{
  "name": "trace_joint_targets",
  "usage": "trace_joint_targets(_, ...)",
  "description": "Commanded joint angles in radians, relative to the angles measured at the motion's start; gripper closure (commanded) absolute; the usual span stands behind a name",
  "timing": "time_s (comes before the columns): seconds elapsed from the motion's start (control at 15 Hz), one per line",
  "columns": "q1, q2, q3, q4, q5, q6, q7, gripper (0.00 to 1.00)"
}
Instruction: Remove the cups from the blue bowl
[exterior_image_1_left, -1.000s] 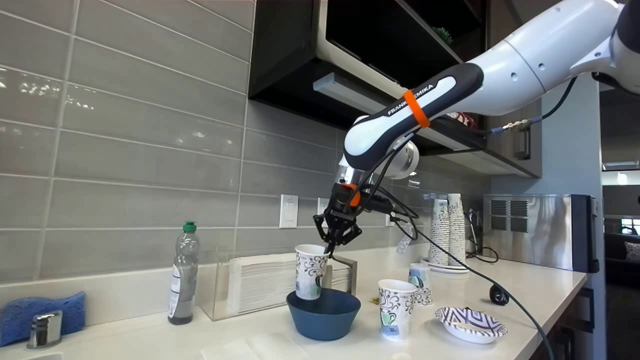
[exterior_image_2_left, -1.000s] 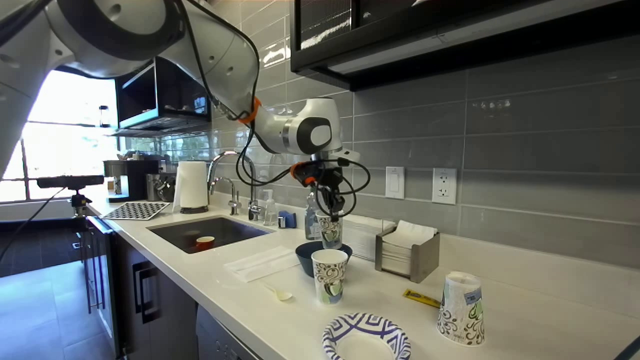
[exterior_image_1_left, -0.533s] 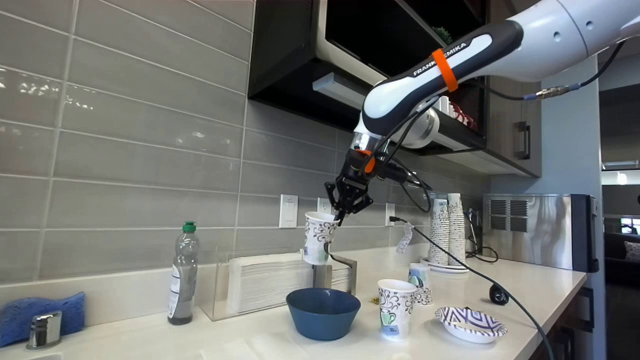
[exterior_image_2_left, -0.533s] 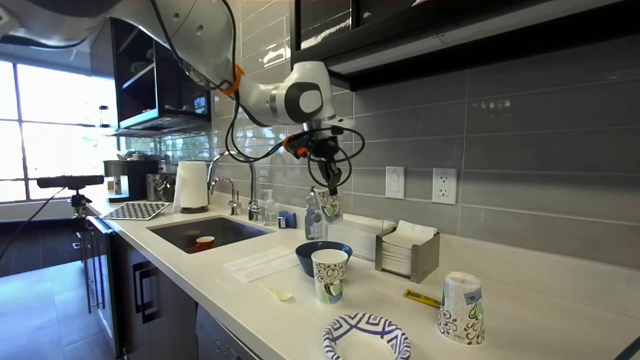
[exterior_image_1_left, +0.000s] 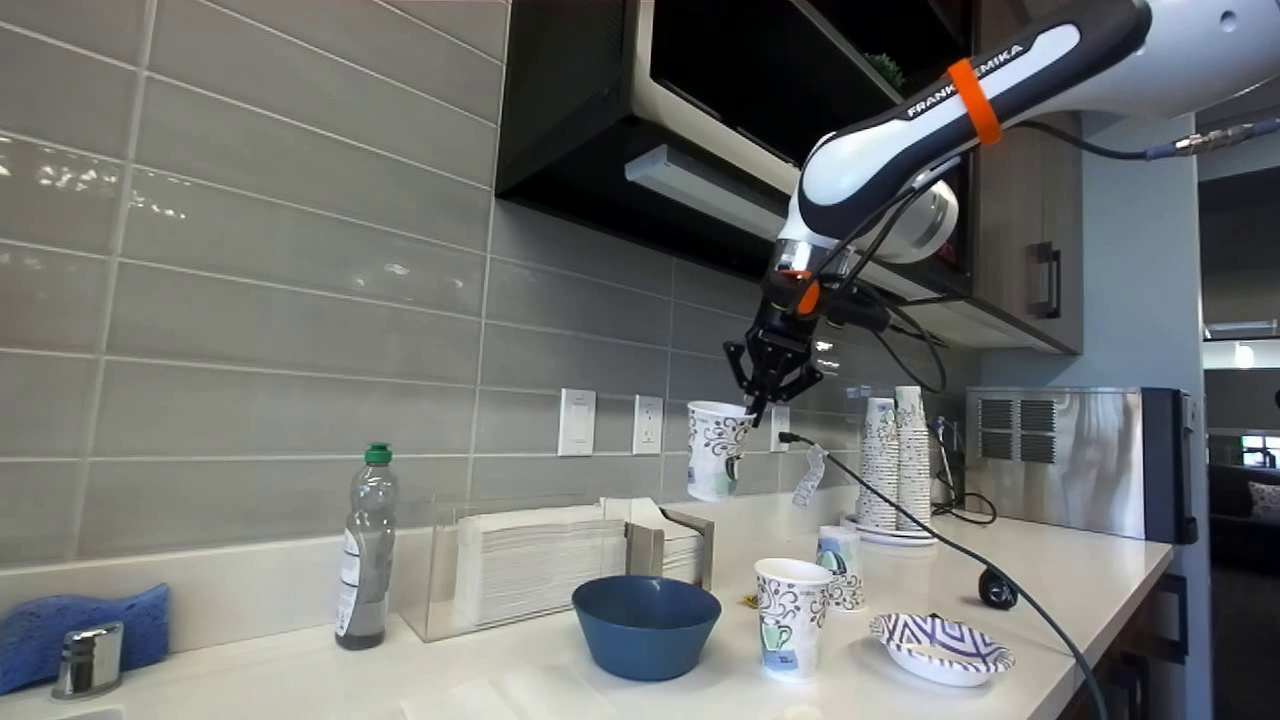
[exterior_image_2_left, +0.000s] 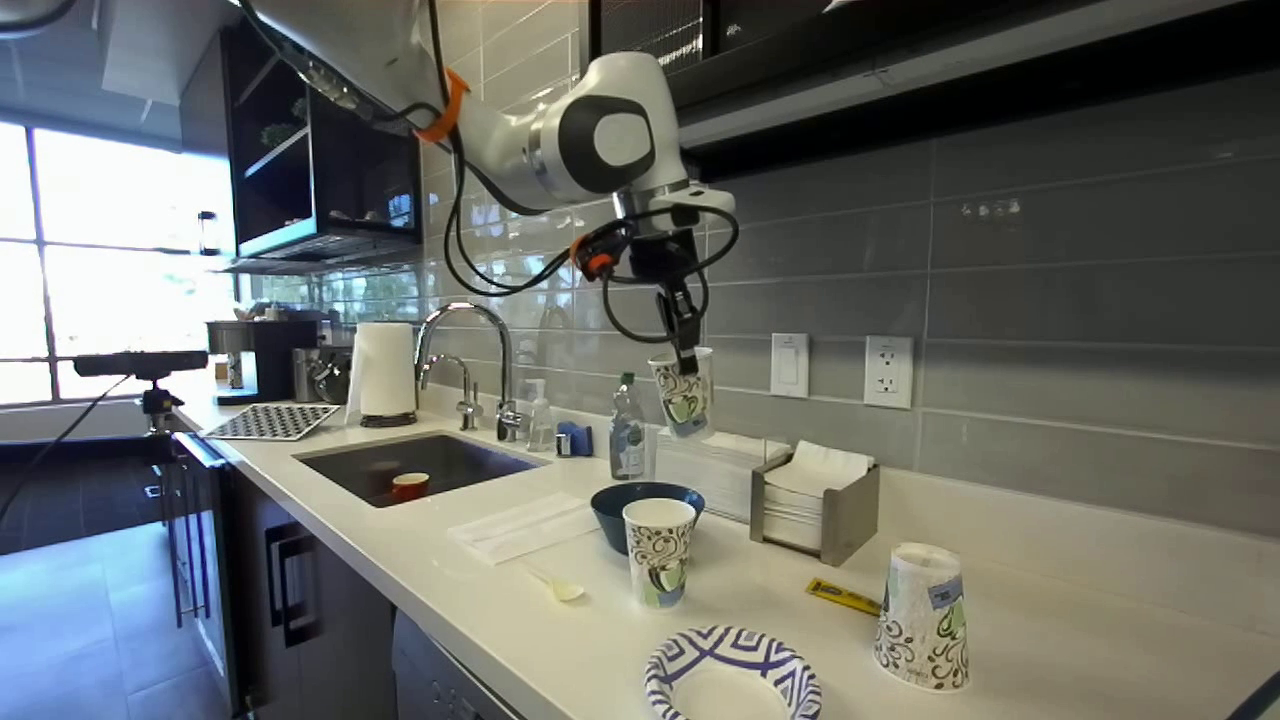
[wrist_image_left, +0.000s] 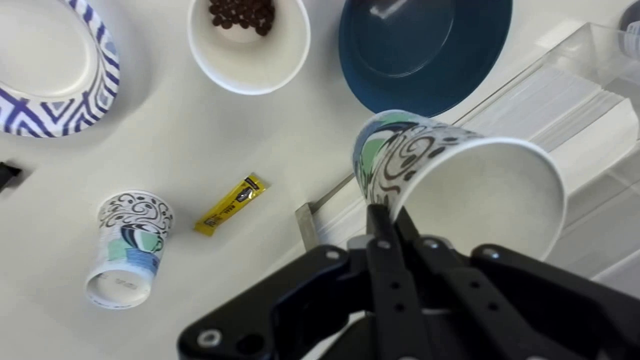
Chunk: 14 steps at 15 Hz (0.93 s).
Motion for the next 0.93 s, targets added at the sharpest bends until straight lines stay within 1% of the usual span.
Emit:
trace_joint_targets(0.0, -0.032, -0.067, 0.004, -0.063, -0.015, -0.042, 0.044, 0.99)
trace_joint_targets(0.53, -0.07, -0.11, 0.001, -0.148, 0.009, -0.107, 0.049, 0.99)
trace_joint_targets(0.87, -0.075, -0.115, 0.001, -0.188, 0.03, -0.105, 0.034, 0.99)
